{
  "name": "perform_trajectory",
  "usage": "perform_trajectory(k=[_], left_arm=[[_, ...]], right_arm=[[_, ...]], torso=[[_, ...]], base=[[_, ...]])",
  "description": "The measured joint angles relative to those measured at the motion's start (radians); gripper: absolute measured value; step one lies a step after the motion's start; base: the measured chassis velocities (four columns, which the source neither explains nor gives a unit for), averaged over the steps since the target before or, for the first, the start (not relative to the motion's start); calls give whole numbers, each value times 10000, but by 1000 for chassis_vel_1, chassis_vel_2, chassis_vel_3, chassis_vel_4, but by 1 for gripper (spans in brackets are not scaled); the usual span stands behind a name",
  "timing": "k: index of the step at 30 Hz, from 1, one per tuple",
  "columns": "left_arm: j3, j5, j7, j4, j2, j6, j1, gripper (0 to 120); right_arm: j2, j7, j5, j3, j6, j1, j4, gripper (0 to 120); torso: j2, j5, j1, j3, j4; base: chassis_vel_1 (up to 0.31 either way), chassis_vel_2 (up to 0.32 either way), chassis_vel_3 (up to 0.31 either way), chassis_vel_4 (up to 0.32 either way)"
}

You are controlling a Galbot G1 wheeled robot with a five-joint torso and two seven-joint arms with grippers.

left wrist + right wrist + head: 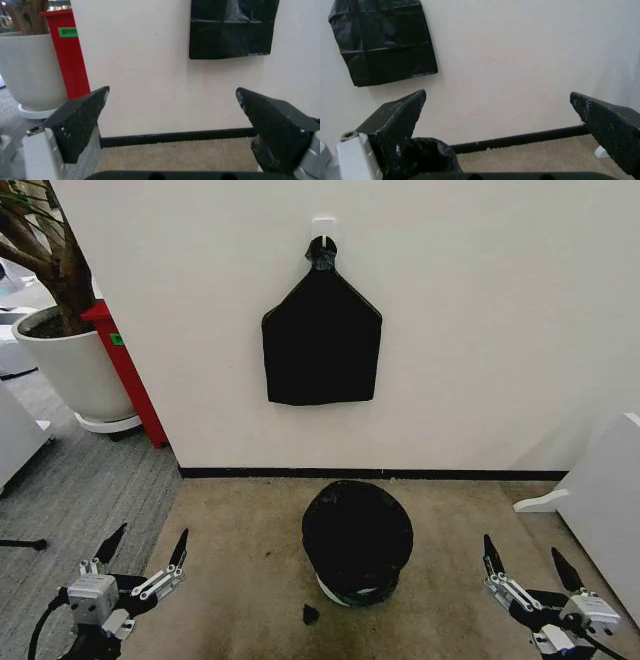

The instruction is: Place the garbage bag over the trash bin.

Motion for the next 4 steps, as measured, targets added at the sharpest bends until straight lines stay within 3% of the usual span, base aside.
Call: perform_trajectory(k=[4], left_arm=[[4, -3, -4, 4, 2, 4, -2, 100]], right_arm=[[0, 4, 3, 0, -4, 0, -1, 100]], torso=[[0, 0, 0, 0, 0]], base=[[0, 0, 0, 0]])
